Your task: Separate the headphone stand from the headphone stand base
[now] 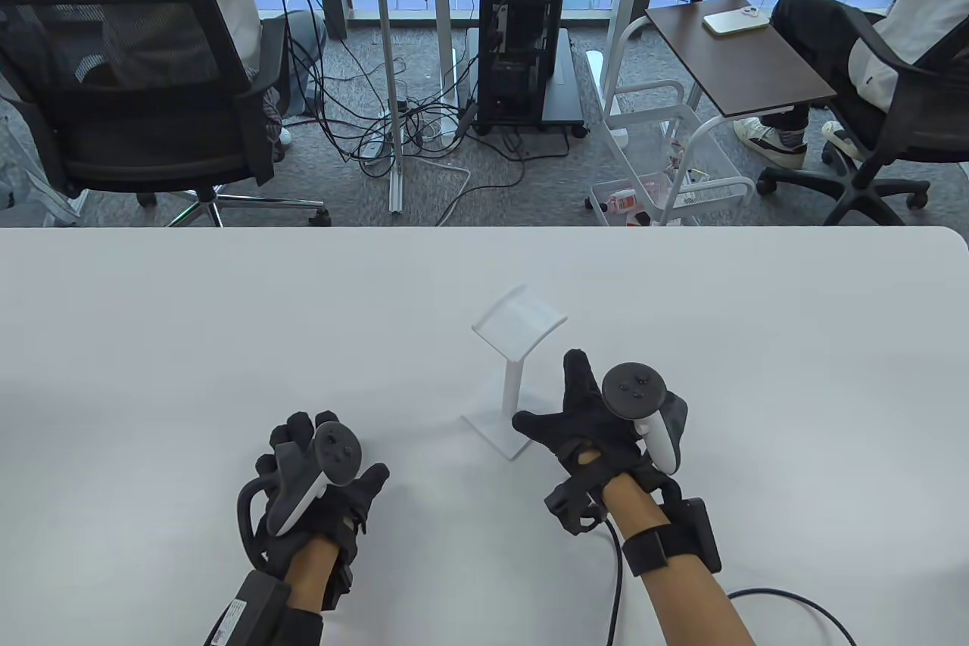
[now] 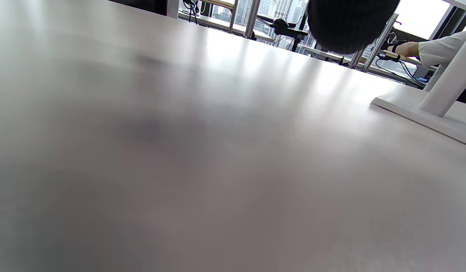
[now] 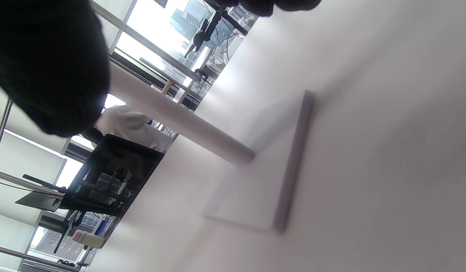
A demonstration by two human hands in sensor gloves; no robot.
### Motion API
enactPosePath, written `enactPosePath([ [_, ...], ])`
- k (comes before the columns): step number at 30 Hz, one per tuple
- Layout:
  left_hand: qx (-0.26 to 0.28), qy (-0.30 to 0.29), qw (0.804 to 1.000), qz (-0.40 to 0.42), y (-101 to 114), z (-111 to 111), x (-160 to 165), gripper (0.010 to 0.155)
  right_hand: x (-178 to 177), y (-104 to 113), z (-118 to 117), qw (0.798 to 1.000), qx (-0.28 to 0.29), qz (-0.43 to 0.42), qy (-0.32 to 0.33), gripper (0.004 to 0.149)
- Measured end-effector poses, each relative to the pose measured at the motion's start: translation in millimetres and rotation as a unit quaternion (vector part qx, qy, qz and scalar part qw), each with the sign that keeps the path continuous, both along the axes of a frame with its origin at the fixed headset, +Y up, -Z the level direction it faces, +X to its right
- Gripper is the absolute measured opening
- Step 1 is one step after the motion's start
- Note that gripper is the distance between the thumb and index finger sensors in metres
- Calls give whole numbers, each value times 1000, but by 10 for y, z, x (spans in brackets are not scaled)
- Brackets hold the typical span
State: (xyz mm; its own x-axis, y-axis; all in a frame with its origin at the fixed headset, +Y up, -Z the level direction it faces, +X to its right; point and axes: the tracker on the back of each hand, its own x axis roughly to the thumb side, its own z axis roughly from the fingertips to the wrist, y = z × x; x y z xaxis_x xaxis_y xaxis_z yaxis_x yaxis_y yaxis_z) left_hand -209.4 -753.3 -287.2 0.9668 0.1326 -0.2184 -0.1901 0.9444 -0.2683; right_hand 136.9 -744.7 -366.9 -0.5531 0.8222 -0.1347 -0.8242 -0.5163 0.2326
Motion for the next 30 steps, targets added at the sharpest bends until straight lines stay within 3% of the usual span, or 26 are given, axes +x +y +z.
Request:
enactPosePath([
  [6,4,-2,1000,9,13,8,23,99,-88,-33,-98,997,8,-66,-32,103],
  [9,0,-7,1000,5,11,0,47,100,-133,-27,-132,997,18,-55,-42,96],
  [14,0,-8,1000,5,7,-7,59,100,-218,-89,-202,996,-7,-81,-46,78],
  [19,4,-6,1000,10,1,-12,50,99,-305,-91,-215,998,-8,-52,-42,51],
  [30,4,-1,1000,13,-6,-2,32,97,-213,-56,-86,998,26,-48,-37,38],
])
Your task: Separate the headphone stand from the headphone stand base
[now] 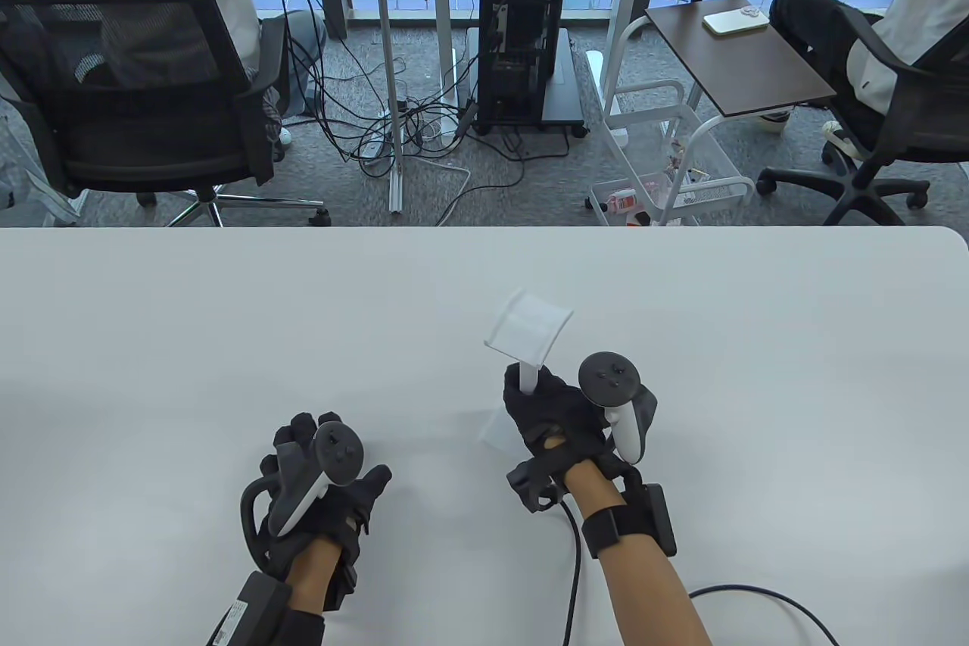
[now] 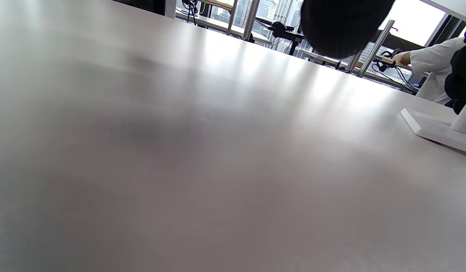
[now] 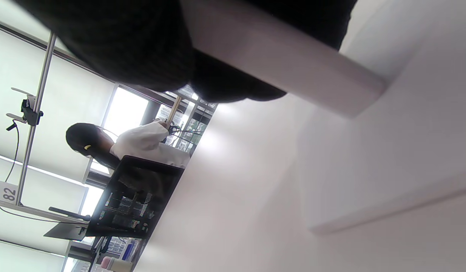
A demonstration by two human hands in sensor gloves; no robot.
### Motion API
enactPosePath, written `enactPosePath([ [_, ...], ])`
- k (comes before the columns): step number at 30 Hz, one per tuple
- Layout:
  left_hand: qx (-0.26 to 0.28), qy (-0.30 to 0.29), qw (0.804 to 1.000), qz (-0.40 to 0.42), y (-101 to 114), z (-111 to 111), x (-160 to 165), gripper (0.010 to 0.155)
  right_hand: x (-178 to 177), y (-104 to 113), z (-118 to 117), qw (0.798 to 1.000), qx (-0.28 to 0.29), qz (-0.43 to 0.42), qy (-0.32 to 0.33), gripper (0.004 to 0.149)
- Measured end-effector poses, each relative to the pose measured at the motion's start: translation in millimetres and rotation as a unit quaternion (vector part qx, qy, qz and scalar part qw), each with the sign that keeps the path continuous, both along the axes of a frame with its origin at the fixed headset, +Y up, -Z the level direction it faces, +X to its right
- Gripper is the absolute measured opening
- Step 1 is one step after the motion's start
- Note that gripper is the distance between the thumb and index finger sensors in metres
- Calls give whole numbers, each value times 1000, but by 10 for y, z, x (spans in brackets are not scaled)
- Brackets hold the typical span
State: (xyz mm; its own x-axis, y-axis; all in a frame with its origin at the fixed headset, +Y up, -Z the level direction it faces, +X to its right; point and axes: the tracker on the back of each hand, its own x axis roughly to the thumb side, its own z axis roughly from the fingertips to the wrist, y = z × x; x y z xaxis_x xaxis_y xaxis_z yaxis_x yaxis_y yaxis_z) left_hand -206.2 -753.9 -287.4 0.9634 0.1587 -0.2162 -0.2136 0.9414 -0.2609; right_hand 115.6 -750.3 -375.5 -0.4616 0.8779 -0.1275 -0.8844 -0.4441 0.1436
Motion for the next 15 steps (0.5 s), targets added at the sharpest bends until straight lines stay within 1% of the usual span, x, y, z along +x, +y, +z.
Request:
enactPosePath([
  [5,0,1,1000,-1,2,7,-4,97,93,19,71,1000,15,-2,15,34],
  [7,-1,2,1000,-1,0,5,-4,97,137,-2,94,1000,6,-9,27,34],
  [8,-2,1,1000,-2,0,7,-5,97,175,-28,111,999,-10,-26,35,34],
  [9,-2,1,1000,-3,-1,8,-5,97,200,-46,122,998,-23,-36,44,34],
  [10,-2,2,1000,-2,0,10,-5,96,236,-54,139,998,-14,-52,42,34],
  [11,-2,2,1000,-1,-1,12,-6,96,259,-48,144,999,-11,-46,24,36],
  [14,-4,2,1000,-2,-6,8,-5,96,334,-24,188,997,-10,-70,34,42],
  [15,-6,3,1000,-3,-13,6,-7,96,370,-5,220,998,-8,-60,32,42],
])
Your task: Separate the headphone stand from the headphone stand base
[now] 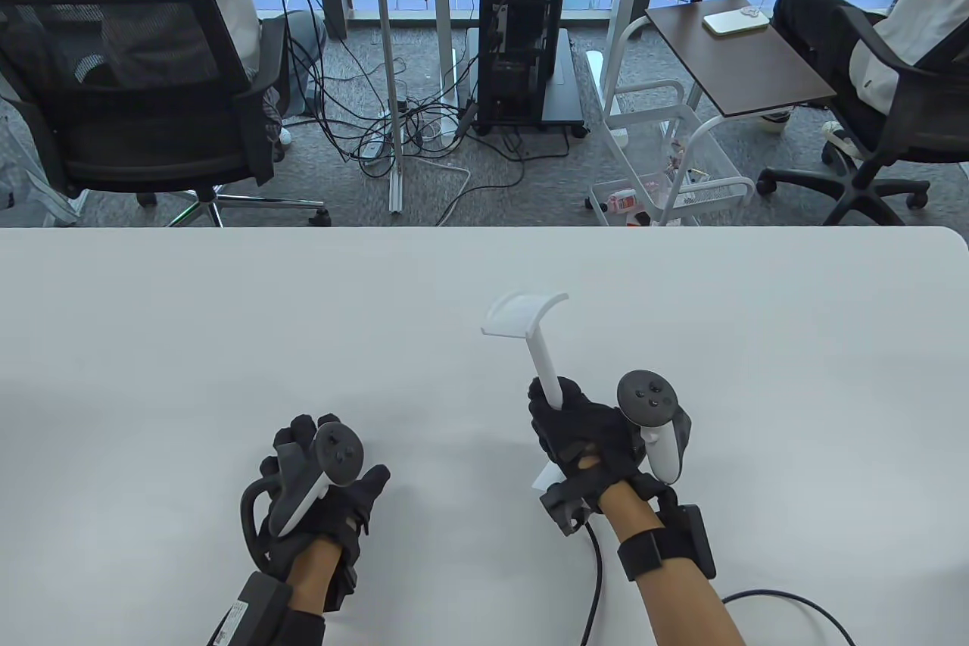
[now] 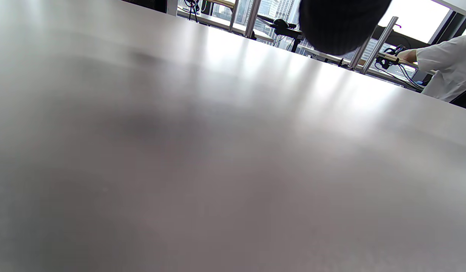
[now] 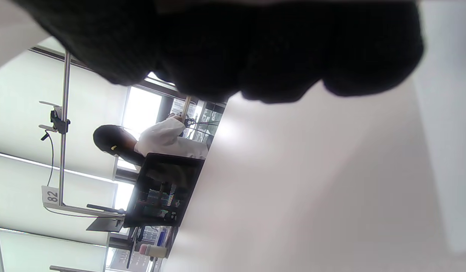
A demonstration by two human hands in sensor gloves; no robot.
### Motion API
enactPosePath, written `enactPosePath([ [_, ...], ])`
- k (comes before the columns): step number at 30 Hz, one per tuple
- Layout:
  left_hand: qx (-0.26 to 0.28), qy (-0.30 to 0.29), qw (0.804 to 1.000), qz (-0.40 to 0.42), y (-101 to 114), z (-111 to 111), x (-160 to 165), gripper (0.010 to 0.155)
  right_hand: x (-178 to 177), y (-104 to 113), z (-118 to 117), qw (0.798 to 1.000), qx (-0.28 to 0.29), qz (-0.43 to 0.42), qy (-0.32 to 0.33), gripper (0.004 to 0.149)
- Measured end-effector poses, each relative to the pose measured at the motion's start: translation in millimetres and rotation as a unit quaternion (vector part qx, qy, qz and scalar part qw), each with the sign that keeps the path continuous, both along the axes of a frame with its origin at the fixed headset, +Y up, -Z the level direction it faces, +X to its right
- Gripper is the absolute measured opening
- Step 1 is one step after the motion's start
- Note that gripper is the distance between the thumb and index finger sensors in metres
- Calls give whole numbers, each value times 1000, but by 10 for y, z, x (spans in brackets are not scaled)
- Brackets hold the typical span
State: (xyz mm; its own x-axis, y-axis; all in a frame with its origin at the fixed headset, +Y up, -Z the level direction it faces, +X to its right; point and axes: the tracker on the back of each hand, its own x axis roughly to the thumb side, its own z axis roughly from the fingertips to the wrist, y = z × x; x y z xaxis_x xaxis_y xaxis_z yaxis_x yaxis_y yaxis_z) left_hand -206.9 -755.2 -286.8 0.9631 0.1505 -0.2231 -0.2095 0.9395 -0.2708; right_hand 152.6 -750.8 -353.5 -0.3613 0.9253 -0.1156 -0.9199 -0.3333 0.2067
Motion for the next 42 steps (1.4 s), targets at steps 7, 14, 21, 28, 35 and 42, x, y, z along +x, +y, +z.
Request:
enactPosePath([
  [7,-3,4,1000,2,-17,6,-10,95,202,-19,104,1000,-7,-6,-8,39],
  [14,-1,1,1000,1,-6,24,23,94,377,57,126,994,0,-106,-34,38],
  [21,-1,-2,1000,13,11,60,93,94,501,47,164,965,-16,-256,-59,38],
  [28,-6,-28,997,70,74,115,296,94,544,-74,198,905,-63,-413,-87,38],
  [35,-26,-102,973,205,203,237,713,91,398,-250,256,857,-115,-492,-107,38],
  [42,-22,-198,900,388,346,438,1222,86,165,-379,310,844,-149,-502,-110,38],
])
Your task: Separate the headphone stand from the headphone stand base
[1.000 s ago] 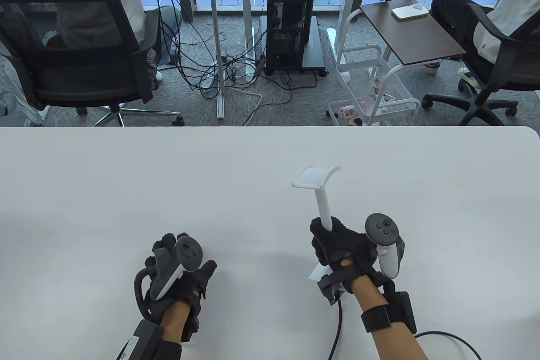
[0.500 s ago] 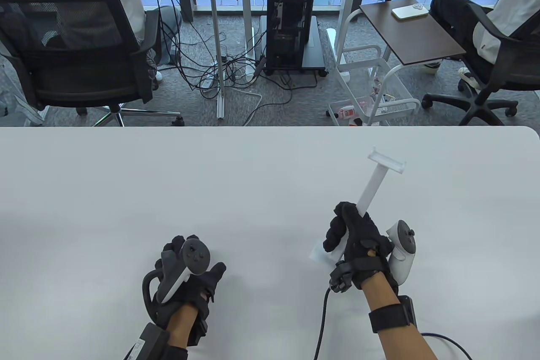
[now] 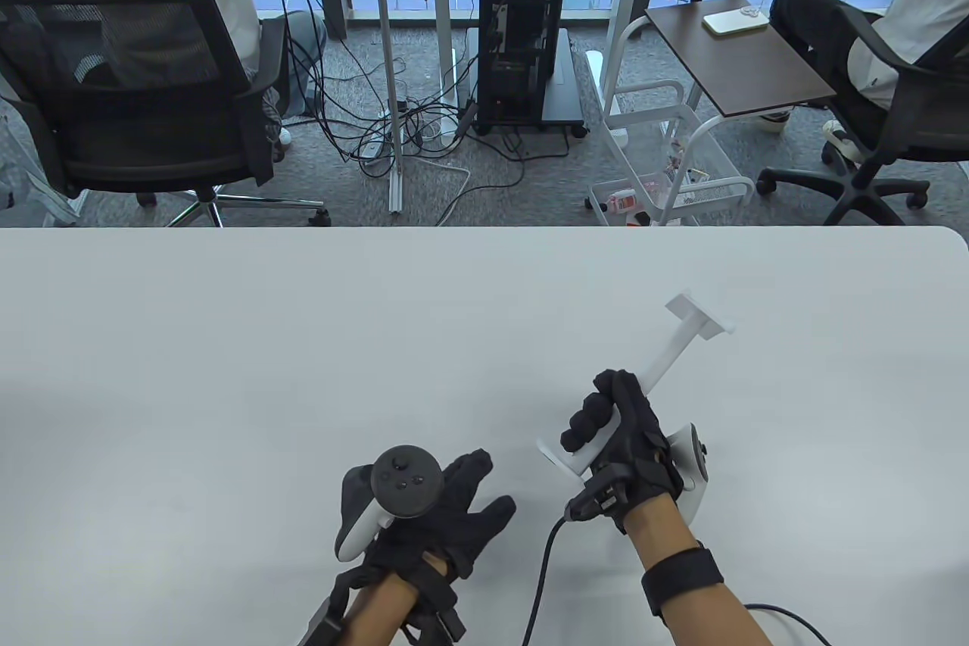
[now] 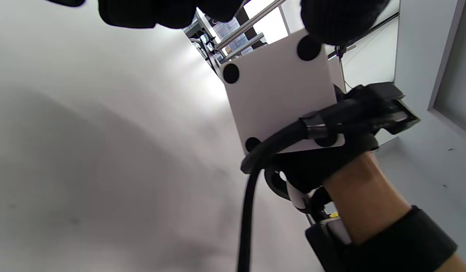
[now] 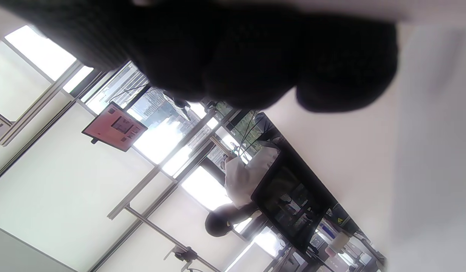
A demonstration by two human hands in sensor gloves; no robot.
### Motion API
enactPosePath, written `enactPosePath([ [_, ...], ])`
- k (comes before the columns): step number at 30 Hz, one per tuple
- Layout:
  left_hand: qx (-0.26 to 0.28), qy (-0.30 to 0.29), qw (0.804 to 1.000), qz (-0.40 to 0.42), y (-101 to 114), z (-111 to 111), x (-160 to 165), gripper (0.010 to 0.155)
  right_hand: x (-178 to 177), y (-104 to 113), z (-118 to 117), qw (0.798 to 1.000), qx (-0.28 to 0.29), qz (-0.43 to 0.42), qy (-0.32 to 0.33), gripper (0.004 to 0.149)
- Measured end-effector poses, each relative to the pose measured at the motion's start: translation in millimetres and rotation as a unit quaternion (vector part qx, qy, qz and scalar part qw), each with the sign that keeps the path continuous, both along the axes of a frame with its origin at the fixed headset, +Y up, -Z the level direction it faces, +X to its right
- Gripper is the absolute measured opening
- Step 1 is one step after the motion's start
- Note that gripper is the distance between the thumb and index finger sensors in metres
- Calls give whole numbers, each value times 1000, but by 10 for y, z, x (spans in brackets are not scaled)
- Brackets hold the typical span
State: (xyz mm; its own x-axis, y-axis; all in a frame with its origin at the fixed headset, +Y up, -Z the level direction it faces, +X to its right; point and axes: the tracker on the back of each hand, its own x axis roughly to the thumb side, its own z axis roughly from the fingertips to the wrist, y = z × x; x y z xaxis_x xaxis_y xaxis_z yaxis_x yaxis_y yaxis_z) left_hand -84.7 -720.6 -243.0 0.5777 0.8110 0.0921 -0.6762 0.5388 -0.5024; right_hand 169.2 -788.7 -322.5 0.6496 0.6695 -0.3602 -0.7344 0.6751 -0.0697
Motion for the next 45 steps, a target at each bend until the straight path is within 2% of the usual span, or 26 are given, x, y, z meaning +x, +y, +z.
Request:
enactPosePath([
  [4,-14,-27,999,29,-5,55,110,88,-169,-33,30,1000,-4,15,22,38],
  [7,-22,-18,999,46,-38,54,67,90,-237,-38,43,1000,-2,12,13,38],
  [11,-45,6,994,98,-48,40,-23,91,-305,-45,48,1000,4,8,23,37],
  [20,-11,73,989,130,-8,-16,-259,94,-473,-32,108,996,21,42,82,36],
  [31,2,145,982,120,-81,-73,-482,97,-705,-97,193,979,20,85,186,45],
  [34,9,172,979,111,-91,-101,-562,93,-778,-120,195,970,28,73,230,51],
  [38,10,204,973,110,-104,-122,-651,78,-850,-147,203,961,43,65,267,57],
  [40,13,214,971,106,-105,-138,-680,73,-863,-140,200,958,46,63,274,58],
  [45,16,232,968,96,-118,-154,-723,69,-849,-118,192,956,53,90,276,59],
])
